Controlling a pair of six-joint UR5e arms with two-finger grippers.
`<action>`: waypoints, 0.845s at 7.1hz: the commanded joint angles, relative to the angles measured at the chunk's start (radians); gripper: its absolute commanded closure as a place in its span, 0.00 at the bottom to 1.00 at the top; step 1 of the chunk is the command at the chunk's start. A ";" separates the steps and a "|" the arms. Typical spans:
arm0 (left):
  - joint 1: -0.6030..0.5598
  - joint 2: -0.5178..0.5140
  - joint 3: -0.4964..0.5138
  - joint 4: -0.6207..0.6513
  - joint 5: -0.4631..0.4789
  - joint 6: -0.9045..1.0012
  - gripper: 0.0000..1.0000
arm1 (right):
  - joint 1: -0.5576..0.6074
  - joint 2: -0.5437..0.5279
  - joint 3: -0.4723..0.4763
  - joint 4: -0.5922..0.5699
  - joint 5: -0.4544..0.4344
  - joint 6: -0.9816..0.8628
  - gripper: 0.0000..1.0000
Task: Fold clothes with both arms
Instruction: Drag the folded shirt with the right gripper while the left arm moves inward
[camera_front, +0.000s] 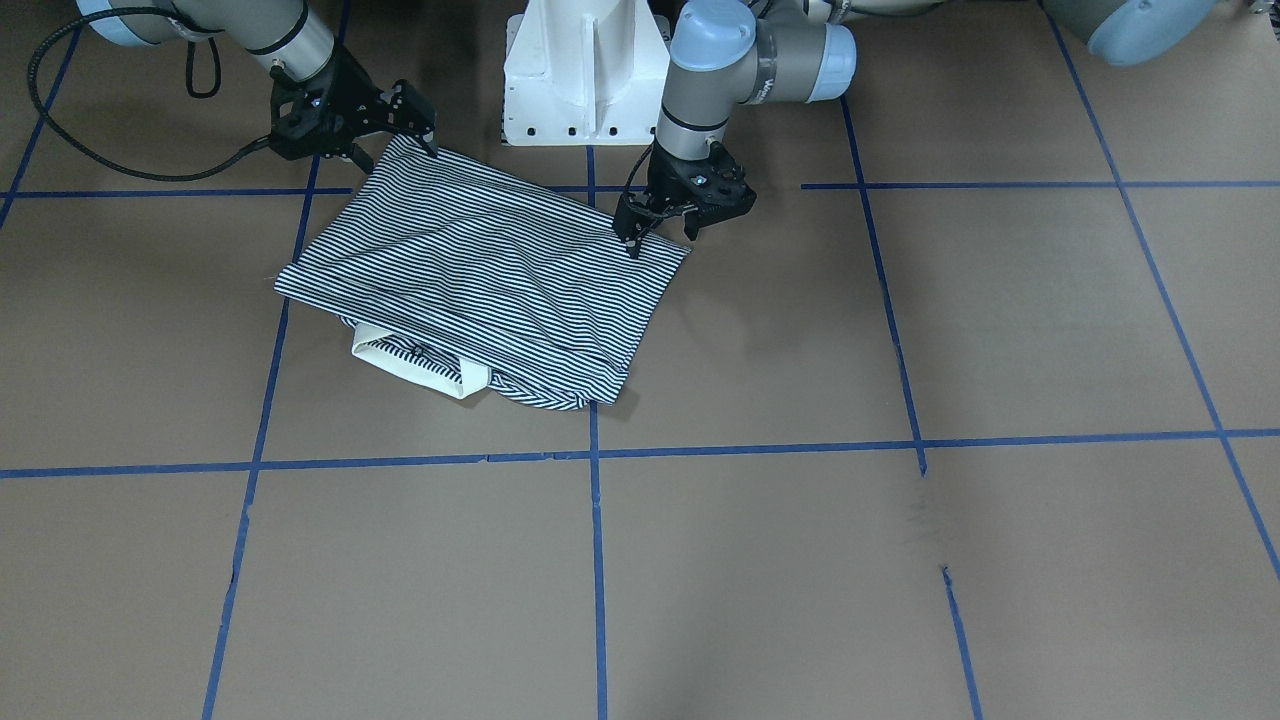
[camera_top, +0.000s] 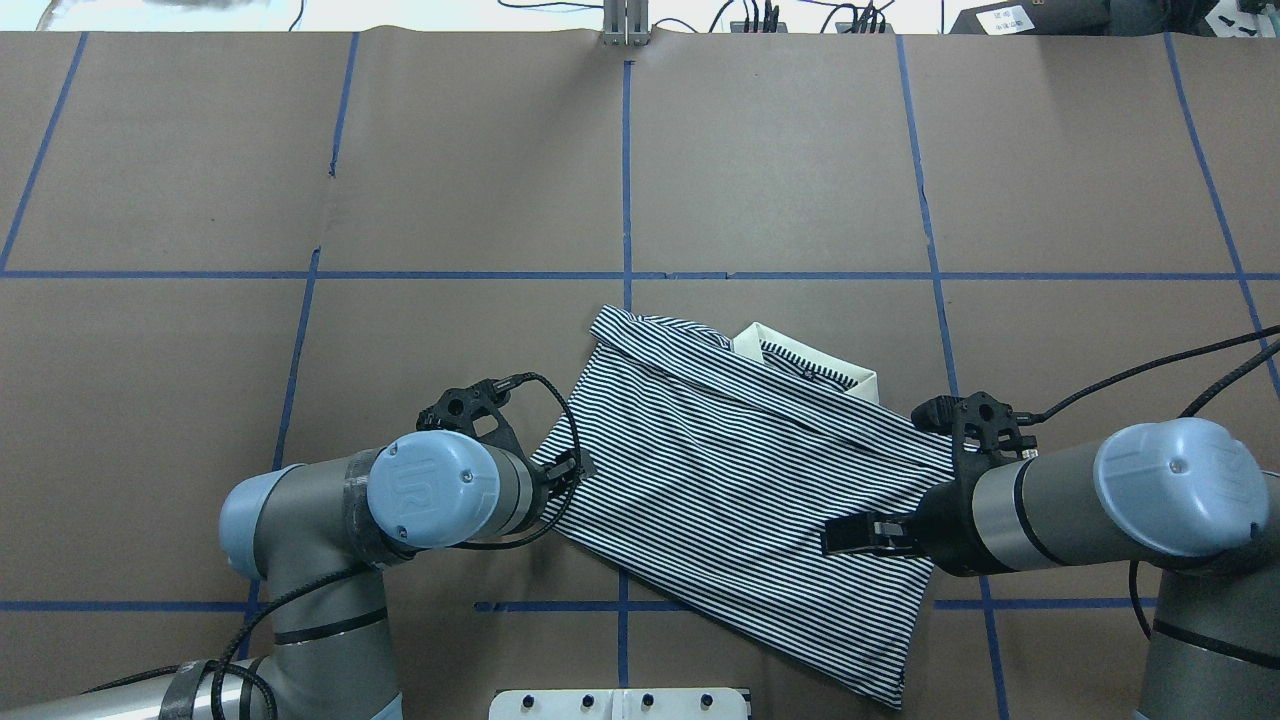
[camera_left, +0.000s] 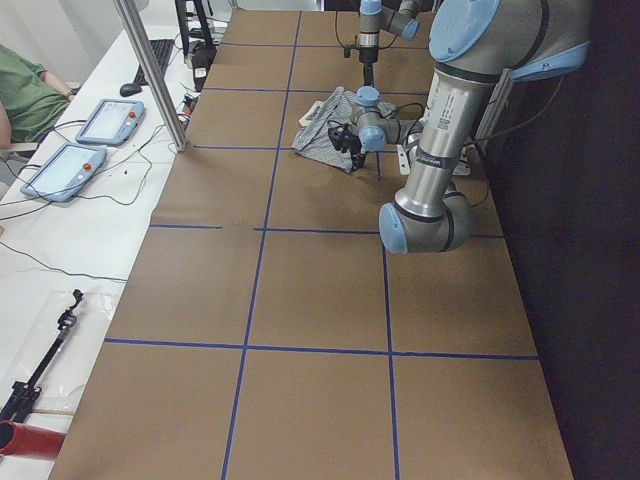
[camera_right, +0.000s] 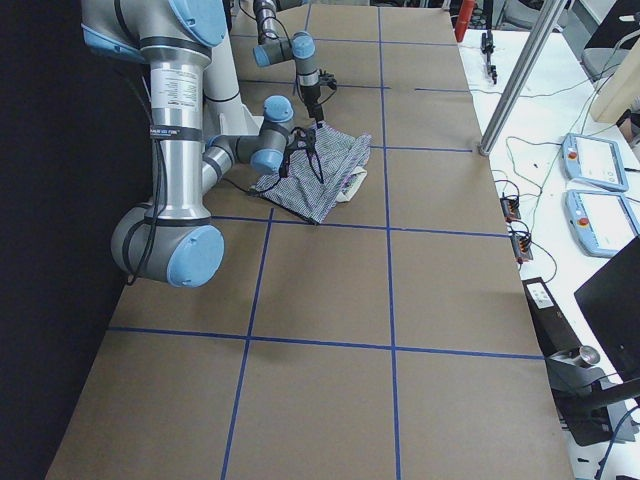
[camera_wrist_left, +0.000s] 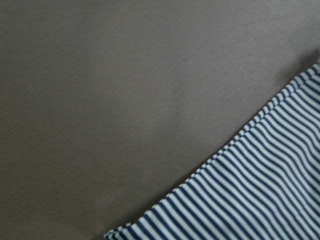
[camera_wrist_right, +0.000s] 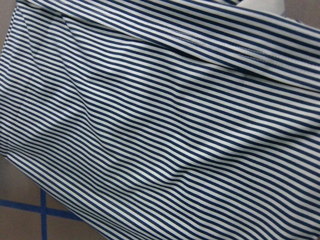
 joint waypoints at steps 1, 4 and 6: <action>0.006 0.008 0.005 0.003 0.008 -0.011 0.16 | 0.014 0.012 0.001 0.000 0.000 0.000 0.00; -0.013 0.012 -0.014 0.040 0.008 0.006 1.00 | 0.020 0.018 0.001 0.000 0.001 0.001 0.00; -0.034 0.011 -0.017 0.040 0.002 0.015 1.00 | 0.020 0.018 -0.001 0.000 0.000 0.001 0.00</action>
